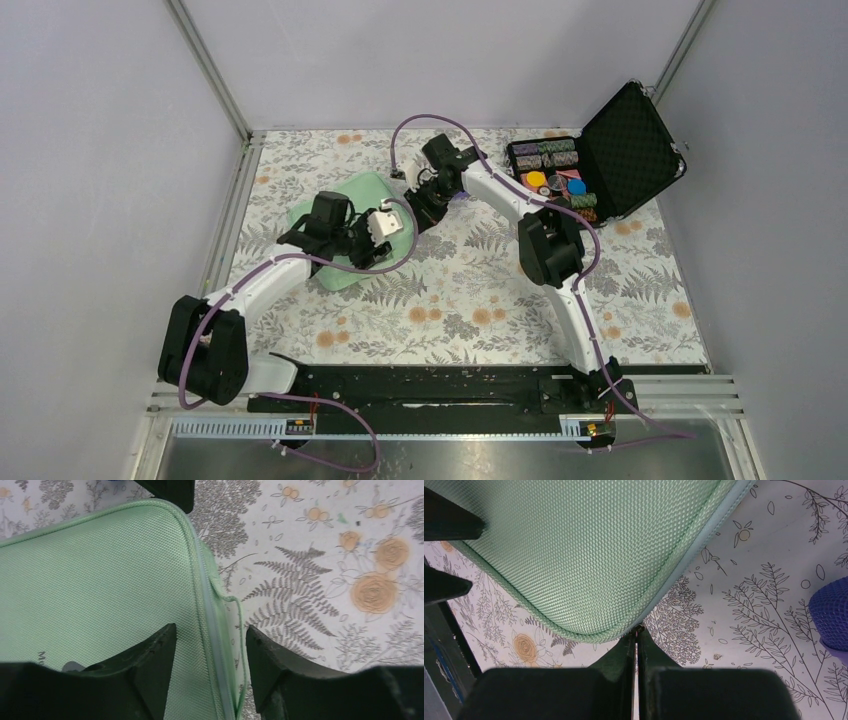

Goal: Organize the medicine kit

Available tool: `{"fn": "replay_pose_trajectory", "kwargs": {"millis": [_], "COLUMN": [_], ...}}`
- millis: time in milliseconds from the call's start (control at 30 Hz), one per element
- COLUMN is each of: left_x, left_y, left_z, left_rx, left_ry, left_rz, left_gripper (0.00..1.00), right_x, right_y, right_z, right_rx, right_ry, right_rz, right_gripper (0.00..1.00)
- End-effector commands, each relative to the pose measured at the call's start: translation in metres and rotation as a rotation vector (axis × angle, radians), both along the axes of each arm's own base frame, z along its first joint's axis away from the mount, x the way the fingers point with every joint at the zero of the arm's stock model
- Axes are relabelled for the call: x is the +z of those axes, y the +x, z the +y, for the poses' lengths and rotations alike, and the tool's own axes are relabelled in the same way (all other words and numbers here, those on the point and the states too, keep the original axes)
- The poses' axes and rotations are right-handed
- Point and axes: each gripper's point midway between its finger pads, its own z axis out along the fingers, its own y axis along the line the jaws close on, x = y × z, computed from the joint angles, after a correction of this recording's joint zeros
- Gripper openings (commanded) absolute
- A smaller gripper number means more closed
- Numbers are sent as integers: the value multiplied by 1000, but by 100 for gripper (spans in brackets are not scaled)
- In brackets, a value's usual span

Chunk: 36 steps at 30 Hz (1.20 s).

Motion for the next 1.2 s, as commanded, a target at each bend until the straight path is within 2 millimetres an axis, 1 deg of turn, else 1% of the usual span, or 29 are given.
{"fn": "replay_pose_trajectory", "kwargs": {"millis": [0,100,133,200,267,400,567,633,700,800,867,900,967,1033,1067,1100,1133,1167], "left_x": [-3,-3,-2,-4,-6,-4,-3,-3,-4,-2,-1,-1,1,4,11,17,25,37], "left_y": [28,43,47,49,48,47,50,50,49,50,51,52,51,48,47,43,38,34], "left_z": [10,16,16,16,13,6,0,-2,-4,-8,-10,-11,-14,-17,-19,-20,-18,-18], "left_rx": [86,147,158,160,160,183,200,205,202,202,200,200,196,191,186,178,171,159], "left_ry": [54,74,74,76,58,3,-26,-37,-34,-43,-49,-53,-66,-78,-93,-103,-117,-157], "left_rz": [-107,-151,-166,-169,-152,-130,-135,-134,-139,-145,-146,-145,-139,-128,-127,-111,-92,-80], "left_gripper": [49,34,32,30,27,19,7,0,0,0,0,0,0,0,1,7,19,30], "right_x": [8,10,11,13,19,25,31,38,50,68,76,77,74,66,63,60,60,59], "right_y": [3,-7,-11,-20,-27,-40,-63,-70,-77,-82,-77,-75,-65,-55,-52,-49,-47,-45], "right_z": [6,4,3,1,1,3,3,4,8,20,33,36,44,45,43,41,38,35], "right_rx": [-5,3,7,11,3,-20,-18,-21,-25,-7,-23,-41,-84,-170,-192,-209,-223,-233], "right_ry": [30,34,38,47,60,75,90,111,160,240,280,278,288,259,245,235,228,223], "right_rz": [2,35,46,74,100,162,235,259,281,259,245,247,233,240,231,227,217,211], "right_gripper": [0,0,0,0,0,0,0,0,0,0,0,0,0,0,0,0,0,0]}}
